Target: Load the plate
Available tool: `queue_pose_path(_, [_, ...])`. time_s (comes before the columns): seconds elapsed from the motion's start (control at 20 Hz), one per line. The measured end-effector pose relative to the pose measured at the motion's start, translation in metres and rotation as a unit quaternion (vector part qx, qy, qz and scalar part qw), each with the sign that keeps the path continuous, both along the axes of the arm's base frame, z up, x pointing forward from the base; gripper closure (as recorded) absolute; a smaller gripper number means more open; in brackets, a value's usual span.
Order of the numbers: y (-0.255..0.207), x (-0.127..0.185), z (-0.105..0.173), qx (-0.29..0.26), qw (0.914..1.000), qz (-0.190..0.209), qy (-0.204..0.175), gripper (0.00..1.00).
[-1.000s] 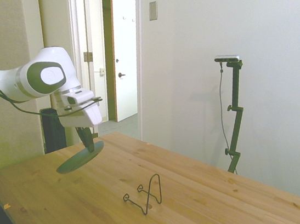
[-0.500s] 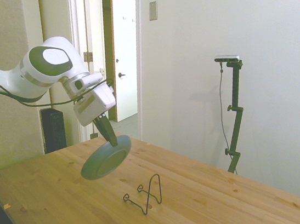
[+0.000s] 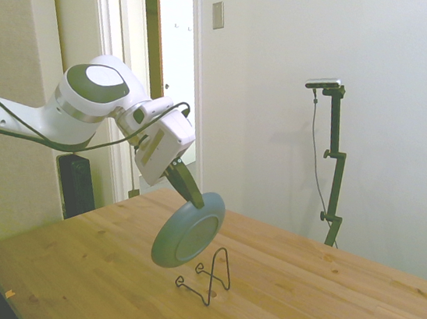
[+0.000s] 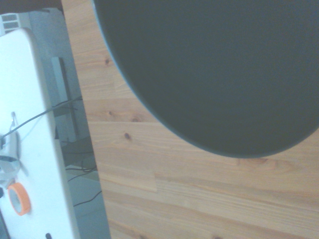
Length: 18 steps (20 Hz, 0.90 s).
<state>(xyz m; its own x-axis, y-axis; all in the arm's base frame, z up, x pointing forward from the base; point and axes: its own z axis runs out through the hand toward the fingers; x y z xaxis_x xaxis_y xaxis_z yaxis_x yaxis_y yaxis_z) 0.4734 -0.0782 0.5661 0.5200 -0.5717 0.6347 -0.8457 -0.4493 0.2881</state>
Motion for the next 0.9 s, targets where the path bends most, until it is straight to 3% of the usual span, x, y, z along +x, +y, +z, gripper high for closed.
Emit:
queue_pose_path(0.4, [0.029,0.045,-0.012,-0.058,0.9978,0.002,0.031,1.00])
queue_pose_path(0.9, [0.035,0.066,-0.042,-0.094,0.9940,-0.001,0.055,1.00])
